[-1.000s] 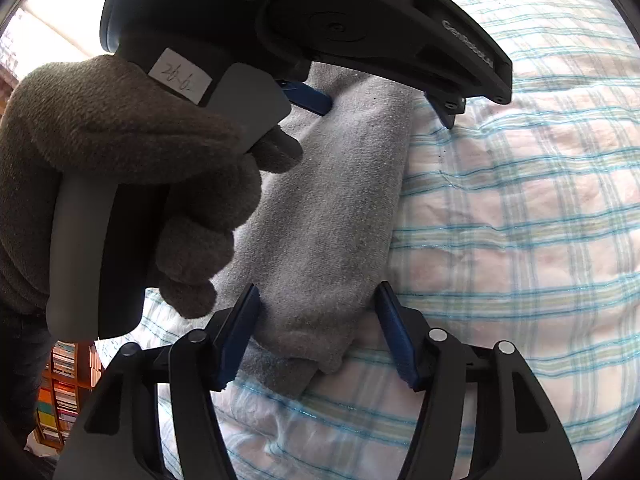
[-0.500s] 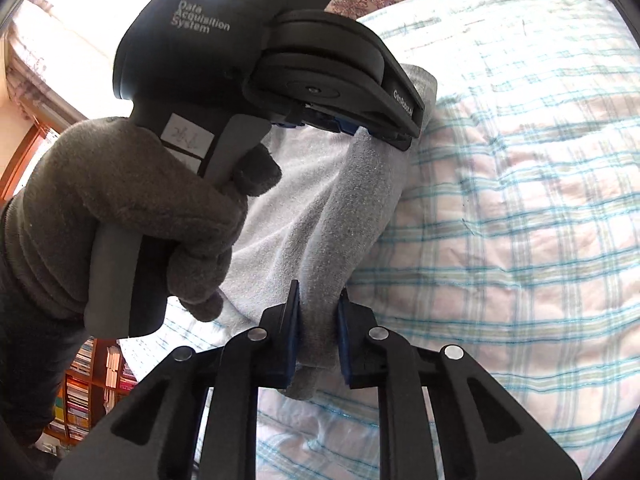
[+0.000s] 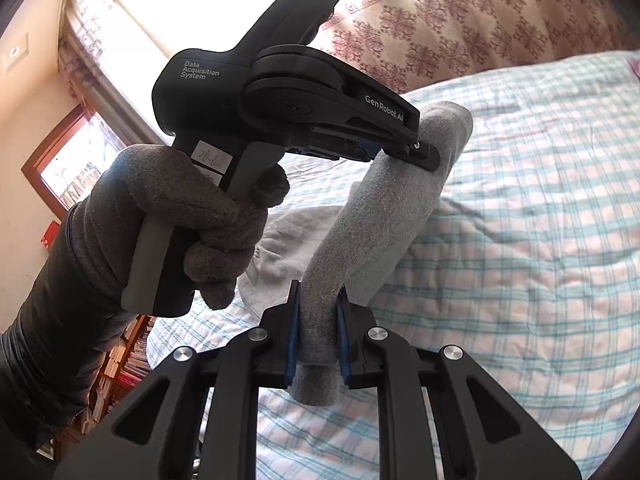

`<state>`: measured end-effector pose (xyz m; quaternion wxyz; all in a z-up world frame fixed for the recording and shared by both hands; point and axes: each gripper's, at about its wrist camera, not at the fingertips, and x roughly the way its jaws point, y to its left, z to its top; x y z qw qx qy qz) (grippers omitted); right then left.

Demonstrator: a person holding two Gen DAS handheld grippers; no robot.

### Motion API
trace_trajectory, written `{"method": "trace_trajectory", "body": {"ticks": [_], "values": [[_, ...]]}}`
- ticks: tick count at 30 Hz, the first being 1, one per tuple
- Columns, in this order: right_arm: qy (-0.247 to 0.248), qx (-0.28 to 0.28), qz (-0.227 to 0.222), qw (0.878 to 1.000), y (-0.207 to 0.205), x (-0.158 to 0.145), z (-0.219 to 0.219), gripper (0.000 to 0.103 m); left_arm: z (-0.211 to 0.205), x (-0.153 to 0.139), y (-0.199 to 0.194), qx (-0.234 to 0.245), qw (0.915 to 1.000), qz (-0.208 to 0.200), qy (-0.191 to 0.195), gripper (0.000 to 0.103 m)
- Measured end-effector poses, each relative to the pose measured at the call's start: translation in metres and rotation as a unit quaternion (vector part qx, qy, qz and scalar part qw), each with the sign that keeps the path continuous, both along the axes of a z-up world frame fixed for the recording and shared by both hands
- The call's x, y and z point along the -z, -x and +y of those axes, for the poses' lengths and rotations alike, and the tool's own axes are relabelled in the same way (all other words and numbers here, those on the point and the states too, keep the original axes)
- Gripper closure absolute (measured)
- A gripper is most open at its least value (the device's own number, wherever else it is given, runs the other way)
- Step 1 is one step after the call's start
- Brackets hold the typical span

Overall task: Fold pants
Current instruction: 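Grasp the stack edge with the right tool and lift it over, then lay the folded edge down onto the stack and open the right tool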

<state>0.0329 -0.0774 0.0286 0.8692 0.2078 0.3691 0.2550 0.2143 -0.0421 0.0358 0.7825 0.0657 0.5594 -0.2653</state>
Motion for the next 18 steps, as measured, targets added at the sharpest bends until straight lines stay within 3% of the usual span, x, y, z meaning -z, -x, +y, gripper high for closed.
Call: {"method": "trace_trajectory", "body": {"ticks": [8, 10, 18], "values": [[0.022, -0.052, -0.038, 0.998, -0.013, -0.046, 0.066, 0.088, 0.100, -0.038, -0.017, -0.037, 0.9975, -0.018, 0.057, 0.087], [0.031, -0.067, -0.045, 0.996, -0.023, -0.046, 0.085, 0.088, 0.131, -0.042, -0.020, -0.052, 0.9955, -0.021, 0.076, 0.087], [0.063, -0.116, -0.049, 0.990, -0.059, -0.040, 0.169, 0.088, 0.251, -0.023, -0.037, -0.116, 0.9840, -0.013, 0.135, 0.087]]}}
